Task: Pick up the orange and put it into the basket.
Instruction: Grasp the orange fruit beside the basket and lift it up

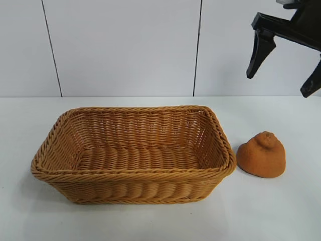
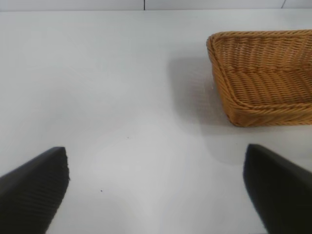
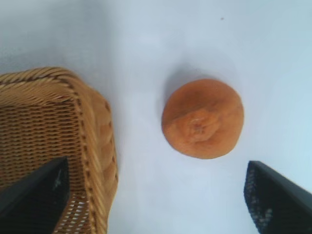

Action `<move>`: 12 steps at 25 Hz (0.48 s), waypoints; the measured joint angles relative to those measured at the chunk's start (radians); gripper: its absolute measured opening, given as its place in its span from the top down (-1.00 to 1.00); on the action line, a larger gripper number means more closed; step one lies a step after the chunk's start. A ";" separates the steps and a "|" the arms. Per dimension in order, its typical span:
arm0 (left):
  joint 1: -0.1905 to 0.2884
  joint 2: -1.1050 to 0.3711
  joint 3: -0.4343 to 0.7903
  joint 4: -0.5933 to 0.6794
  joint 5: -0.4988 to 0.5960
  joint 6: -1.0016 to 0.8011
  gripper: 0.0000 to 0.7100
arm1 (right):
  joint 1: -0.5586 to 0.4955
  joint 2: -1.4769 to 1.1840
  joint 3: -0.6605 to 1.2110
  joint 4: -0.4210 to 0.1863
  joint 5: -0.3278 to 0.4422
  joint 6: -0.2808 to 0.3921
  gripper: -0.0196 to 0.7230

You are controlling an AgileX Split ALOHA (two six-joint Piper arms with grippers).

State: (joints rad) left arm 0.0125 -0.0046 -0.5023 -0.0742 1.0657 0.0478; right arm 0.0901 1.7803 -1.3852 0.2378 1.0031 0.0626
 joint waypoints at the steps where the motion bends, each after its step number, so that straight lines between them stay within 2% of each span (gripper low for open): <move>1: 0.000 0.000 0.000 0.000 0.000 0.000 -0.95 | -0.005 0.018 -0.006 -0.001 0.004 -0.002 -0.85; 7: 0.000 0.000 0.000 0.000 0.000 0.000 -0.95 | -0.008 0.106 -0.012 -0.001 0.010 -0.011 -0.85; 12: 0.000 0.000 0.000 0.000 0.000 0.000 -0.95 | -0.008 0.202 -0.012 0.002 -0.021 -0.013 -0.85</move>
State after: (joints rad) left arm 0.0125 -0.0046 -0.5023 -0.0742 1.0657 0.0478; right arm 0.0825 1.9825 -1.3972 0.2395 0.9822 0.0500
